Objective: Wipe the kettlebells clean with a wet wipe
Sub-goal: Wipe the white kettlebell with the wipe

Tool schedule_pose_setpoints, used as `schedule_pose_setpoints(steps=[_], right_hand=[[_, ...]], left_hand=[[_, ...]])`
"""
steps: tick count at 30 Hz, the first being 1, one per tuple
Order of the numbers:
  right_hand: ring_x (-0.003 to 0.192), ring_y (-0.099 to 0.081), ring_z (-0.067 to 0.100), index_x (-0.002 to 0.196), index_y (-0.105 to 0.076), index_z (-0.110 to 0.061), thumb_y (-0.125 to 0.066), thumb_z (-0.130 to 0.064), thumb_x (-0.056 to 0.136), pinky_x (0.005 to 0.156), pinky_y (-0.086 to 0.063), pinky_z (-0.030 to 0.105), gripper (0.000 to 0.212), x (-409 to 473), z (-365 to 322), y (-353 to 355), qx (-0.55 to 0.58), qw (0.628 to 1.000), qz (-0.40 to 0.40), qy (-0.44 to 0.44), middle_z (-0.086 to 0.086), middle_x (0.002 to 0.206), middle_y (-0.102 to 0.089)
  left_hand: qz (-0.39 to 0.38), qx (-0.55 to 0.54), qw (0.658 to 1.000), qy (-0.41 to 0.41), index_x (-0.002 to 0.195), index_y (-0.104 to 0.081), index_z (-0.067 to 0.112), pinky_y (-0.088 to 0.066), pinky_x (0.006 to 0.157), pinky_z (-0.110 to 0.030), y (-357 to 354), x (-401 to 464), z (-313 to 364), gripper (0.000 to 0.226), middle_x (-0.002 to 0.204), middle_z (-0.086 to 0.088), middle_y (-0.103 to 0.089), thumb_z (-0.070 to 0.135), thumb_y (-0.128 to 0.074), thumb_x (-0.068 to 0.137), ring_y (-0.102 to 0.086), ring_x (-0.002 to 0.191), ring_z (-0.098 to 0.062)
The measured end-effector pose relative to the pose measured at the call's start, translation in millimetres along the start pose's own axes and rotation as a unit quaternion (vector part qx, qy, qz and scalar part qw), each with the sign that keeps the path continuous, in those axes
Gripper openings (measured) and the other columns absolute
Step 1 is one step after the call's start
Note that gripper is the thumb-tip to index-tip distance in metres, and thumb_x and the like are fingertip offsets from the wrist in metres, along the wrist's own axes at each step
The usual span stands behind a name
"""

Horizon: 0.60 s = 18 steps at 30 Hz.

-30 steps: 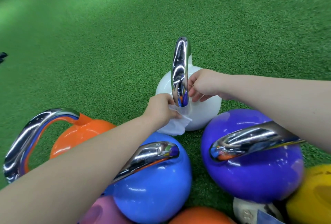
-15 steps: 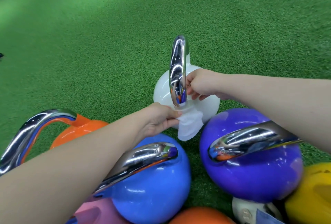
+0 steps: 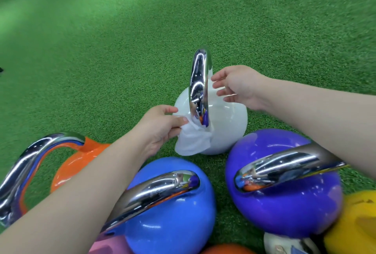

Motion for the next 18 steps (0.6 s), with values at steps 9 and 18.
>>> schedule_pose_setpoints(steps=[9,18], right_hand=[[0.097,-0.053,0.017,0.11,-0.054,-0.018,-0.032,0.013,0.084,0.07,-0.048,0.026,0.046,-5,-66,23,-0.108,0.98,0.088,0.14,0.004,0.113,-0.054],[0.128,-0.042,0.017,0.124,-0.055,-0.033,-0.061,-0.004,0.086,0.102,-0.029,0.027,0.048,8,-81,-9,-0.413,0.876,-0.059,0.242,-0.007,0.137,-0.05]], left_hand=[[0.11,0.043,0.949,-0.294,0.083,-0.054,0.022,-0.041,0.051,-0.013,1,-33,67,0.022,0.067,0.007,-0.066,0.004,-0.066,0.081,-0.05,0.05,0.002],[0.101,0.189,0.927,-0.308,0.09,-0.067,0.023,-0.048,0.072,-0.02,-17,-36,69,0.012,0.079,0.015,-0.066,0.013,-0.062,0.087,-0.059,0.071,0.001]])
Point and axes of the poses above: each hand's wrist, its own x-axis towards the middle knuckle, its own y-axis out of the back of the hand, z = x × y, the point moved 8 cm from there along x, towards the middle knuckle
